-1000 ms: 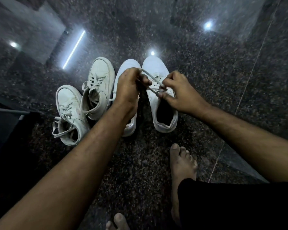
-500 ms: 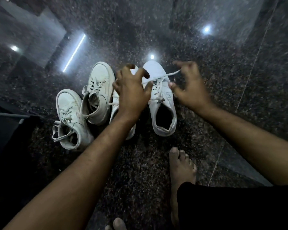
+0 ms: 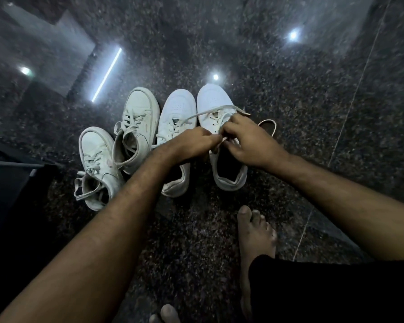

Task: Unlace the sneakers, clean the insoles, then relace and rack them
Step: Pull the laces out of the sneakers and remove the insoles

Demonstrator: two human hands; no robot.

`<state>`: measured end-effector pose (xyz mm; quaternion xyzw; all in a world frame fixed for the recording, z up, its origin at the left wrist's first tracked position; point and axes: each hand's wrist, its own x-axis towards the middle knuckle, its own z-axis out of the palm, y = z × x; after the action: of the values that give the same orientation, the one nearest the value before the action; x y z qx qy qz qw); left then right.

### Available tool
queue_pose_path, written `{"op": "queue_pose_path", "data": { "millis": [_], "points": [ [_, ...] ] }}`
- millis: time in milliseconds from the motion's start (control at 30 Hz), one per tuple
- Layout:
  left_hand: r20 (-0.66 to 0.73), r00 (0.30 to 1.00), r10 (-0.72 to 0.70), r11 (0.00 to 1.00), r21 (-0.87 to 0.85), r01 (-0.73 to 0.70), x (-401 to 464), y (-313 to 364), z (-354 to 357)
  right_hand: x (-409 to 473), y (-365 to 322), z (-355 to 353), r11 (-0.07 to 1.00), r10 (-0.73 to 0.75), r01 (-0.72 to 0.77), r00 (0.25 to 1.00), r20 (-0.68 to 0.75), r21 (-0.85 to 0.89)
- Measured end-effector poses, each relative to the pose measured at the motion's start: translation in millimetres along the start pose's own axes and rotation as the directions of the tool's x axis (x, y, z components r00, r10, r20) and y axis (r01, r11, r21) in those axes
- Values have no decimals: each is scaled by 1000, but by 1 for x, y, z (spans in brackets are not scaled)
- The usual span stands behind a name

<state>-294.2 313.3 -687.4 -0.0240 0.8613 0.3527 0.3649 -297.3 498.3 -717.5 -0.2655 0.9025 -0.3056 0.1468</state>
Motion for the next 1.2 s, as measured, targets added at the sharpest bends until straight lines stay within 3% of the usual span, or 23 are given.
{"op": "queue_pose_path", "data": {
  "millis": [67, 133, 167, 233, 300, 367, 433, 500, 567, 633, 700, 767, 833, 867, 900, 967, 1033, 1067, 1100, 1133, 1200],
  "points": [
    [-16, 999, 51, 995, 83, -49, -2, 1, -4, 1, 1, 2, 997, 70, -69, 997, -37, 41],
    [-27, 995, 100, 992, 86, -98, -5, 4, -11, 0, 1, -1, 953, 245, -231, 968, -52, 193],
    [2, 995, 104, 990, 99, -104, -7, 6, -16, -1, -2, -4, 876, 346, -308, 937, -39, 372],
    [1, 996, 88, 980, 179, -87, -9, 7, -25, 0, -8, -13, 619, 495, -332, 868, -26, 712],
    [-226, 969, 104, 985, 158, -69, -10, 8, -34, 2, -9, -26, 398, 602, -259, 798, -37, 880],
    [-485, 869, 103, 984, -77, -159, -10, 9, -43, 6, -9, -41, 149, 673, -115, 740, -15, 982],
    [-567, 820, 84, 918, -277, -285, -7, 10, -48, 10, -7, -55, -168, 688, 116, 725, 32, 979],
    [-542, 835, 94, 909, -294, -294, -1, 13, -43, 16, -2, -64, -302, 704, 243, 708, 44, 922],
    [-497, 863, 92, 968, -160, -195, 8, 13, -26, 22, 7, -66, -216, 750, 161, 659, 58, 963],
    [-431, 899, 74, 995, -23, -93, 12, 13, -4, 25, 21, -60, -11, 793, -90, 606, 64, 996],
    [-381, 923, 58, 997, 72, -33, 14, 13, 16, 21, 33, -47, 178, 790, -319, 610, 59, 931],
    [-374, 926, 61, 992, 126, -14, 16, 13, 27, 14, 40, -35, 393, 761, -450, 649, -9, 801],
    [-371, 928, 27, 998, -37, -44, 18, 13, 28, 7, 42, -26, 593, 717, -504, 686, -126, 628],
    [-346, 938, -14, 968, -241, -75, 17, 16, 26, 4, 41, -26, 680, 678, -505, 709, -193, 531],
    [-303, 952, -49, 870, -480, -109, 13, 21, 23, 2, 39, -26, 764, 617, -485, 743, -260, 425],
    [-212, 971, -107, 552, -825, -119, 6, 29, 11, -3, 32, -26, 877, 480, -434, 810, -338, 206],
    [-173, 973, -155, 244, -961, -132, -2, 37, -5, -5, 22, -26, 913, 370, -407, 850, -374, -22],
    [-177, 967, -184, 146, -978, -151, -5, 38, -13, -6, 15, -26, 915, 321, -389, 862, -391, -106],
    [-198, 956, -216, 132, -976, -172, -9, 39, -21, -6, 8, -25, 923, 266, -352, 875, -404, -156],
    [-242, 936, -254, 223, -957, -187, -13, 38, -28, -6, 2, -24, 941, 200, -290, 892, -405, -176],
    [-384, 877, -288, 568, -806, -167, -19, 28, -35, -5, -9, -20, 985, 65, -114, 940, -335, -128]
  ]
}}
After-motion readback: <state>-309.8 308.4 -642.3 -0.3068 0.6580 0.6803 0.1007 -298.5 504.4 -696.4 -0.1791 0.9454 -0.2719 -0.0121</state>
